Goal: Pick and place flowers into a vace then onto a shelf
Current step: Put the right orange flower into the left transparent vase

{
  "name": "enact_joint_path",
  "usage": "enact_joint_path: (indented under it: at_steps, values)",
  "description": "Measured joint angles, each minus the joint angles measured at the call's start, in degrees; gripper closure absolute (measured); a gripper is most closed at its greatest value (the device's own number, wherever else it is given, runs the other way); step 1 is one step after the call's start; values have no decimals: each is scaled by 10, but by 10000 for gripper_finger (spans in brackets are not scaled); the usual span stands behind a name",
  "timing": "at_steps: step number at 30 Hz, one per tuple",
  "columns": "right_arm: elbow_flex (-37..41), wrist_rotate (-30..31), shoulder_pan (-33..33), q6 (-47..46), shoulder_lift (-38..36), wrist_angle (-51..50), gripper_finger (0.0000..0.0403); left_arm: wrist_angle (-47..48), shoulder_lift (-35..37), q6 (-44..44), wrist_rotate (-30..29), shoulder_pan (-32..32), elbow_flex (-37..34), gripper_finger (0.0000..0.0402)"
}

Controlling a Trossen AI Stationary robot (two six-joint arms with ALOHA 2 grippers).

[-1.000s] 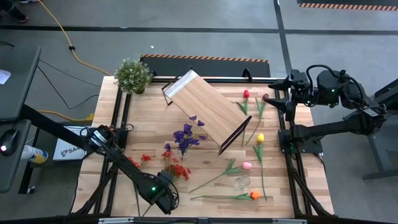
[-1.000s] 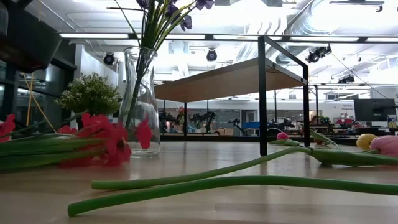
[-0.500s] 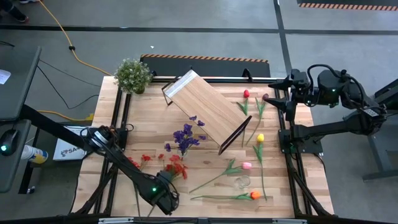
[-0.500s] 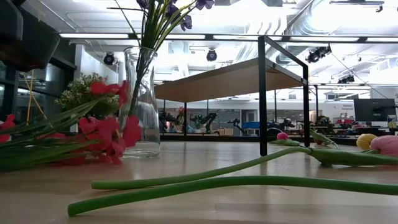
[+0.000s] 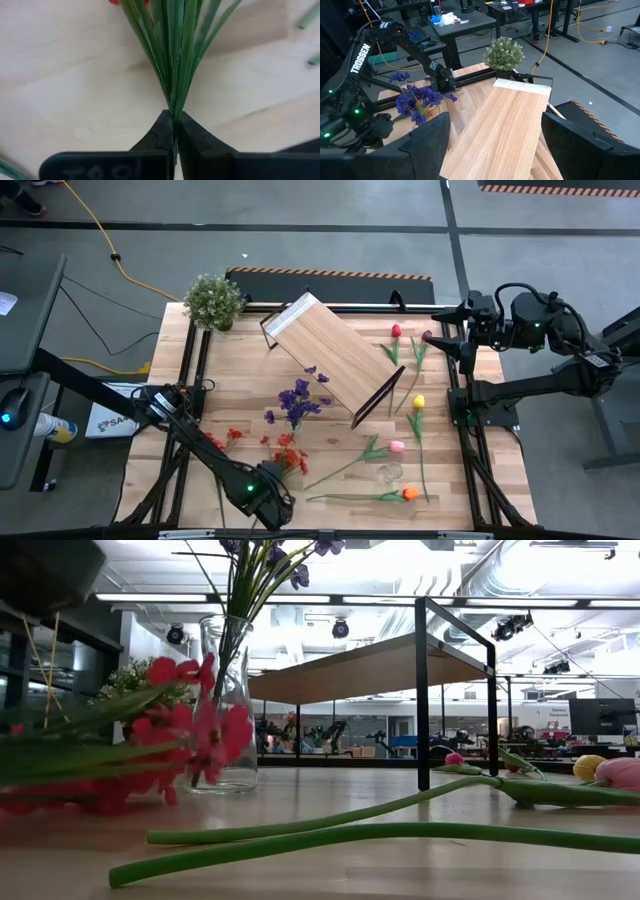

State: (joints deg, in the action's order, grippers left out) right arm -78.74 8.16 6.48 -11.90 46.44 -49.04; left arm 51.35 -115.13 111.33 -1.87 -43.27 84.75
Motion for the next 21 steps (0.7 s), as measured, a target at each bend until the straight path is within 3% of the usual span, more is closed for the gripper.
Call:
enact_joint_path:
  at_steps: [11,21]
  values:
    - [0,0,0,4,0,0,100,12,2,0,3,-31,64,362]
    - [0,0,0,5,0,5,100,29,2,-1,-113,-51,114,362]
